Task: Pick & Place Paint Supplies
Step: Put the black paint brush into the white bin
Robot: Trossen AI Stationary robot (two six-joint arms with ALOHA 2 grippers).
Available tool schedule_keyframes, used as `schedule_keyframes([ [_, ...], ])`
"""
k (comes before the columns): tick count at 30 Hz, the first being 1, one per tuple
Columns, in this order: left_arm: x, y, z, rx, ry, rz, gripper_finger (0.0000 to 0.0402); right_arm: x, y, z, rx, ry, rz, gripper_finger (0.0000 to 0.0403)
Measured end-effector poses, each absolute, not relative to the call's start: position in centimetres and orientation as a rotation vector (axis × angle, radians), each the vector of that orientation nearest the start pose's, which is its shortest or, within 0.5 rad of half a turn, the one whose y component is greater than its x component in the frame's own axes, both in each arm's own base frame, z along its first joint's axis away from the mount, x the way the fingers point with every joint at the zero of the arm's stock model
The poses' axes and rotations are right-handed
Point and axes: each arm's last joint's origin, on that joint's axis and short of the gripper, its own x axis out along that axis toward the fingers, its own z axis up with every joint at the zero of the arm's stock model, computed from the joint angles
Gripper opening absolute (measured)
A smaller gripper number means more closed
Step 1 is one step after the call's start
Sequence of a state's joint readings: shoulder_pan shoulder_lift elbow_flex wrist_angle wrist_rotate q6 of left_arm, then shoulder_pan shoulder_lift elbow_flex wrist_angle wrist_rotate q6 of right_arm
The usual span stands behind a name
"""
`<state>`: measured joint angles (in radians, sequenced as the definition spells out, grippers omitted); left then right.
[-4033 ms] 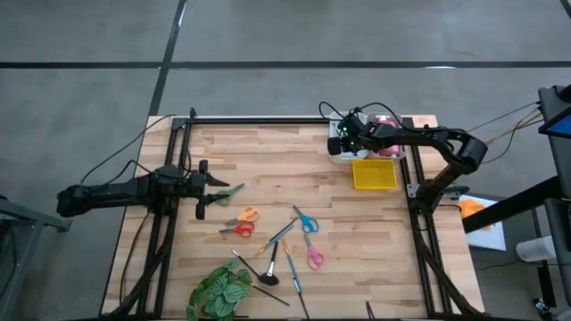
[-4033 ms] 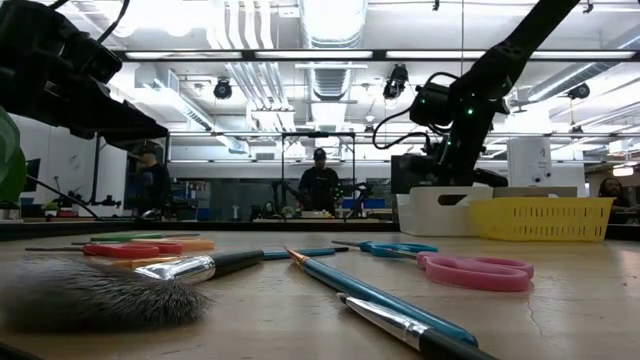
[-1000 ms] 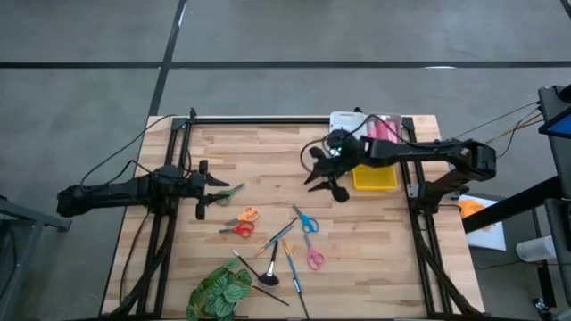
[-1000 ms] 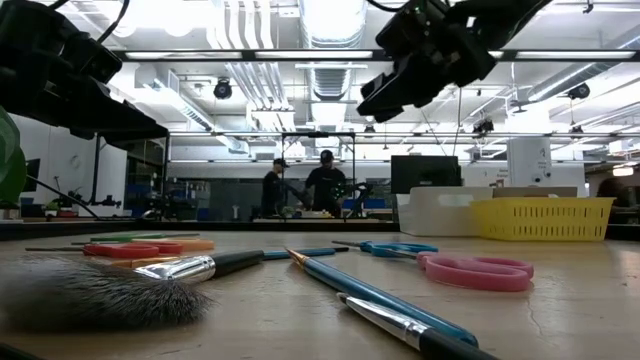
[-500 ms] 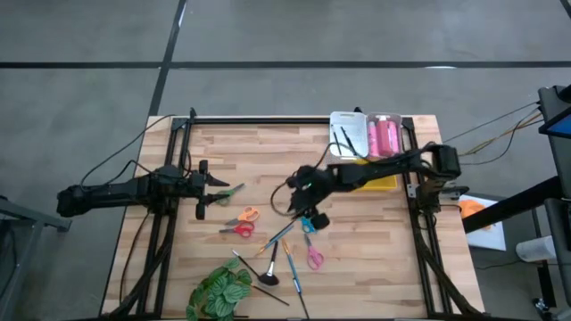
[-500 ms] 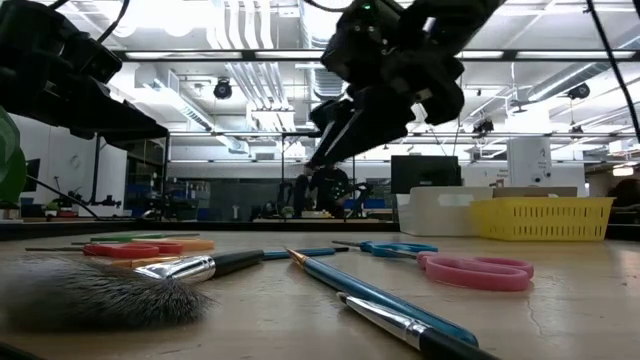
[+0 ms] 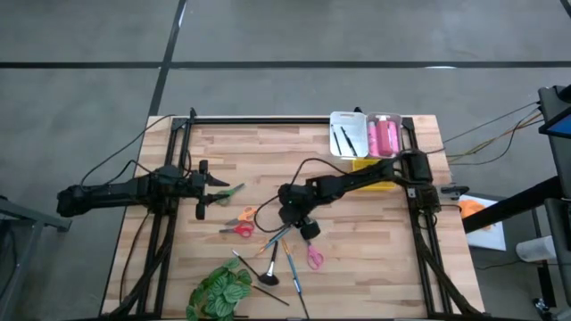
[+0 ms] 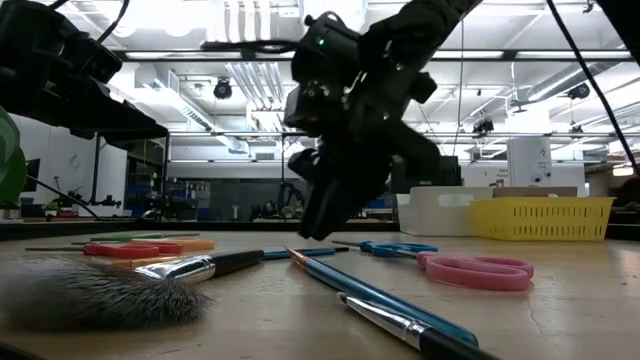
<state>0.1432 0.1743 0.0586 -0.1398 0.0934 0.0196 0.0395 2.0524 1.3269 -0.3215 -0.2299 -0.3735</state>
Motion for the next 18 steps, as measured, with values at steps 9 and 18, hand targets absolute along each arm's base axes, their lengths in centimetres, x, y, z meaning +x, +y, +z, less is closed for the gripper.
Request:
schedule_keyframes([
  [9, 10.3, 1.22, 15.63, -0.011, 0.254, 0.047, 0.0169, 41.43, 2.43, 12.61, -0.237, 1.021, 0.438, 0.0121],
  [18, 10.31, 1.21, 15.62, -0.011, 0.254, 0.047, 0.0169, 41.36, 2.54, 12.52, -0.28, 1.049, 0.342, 0.012],
])
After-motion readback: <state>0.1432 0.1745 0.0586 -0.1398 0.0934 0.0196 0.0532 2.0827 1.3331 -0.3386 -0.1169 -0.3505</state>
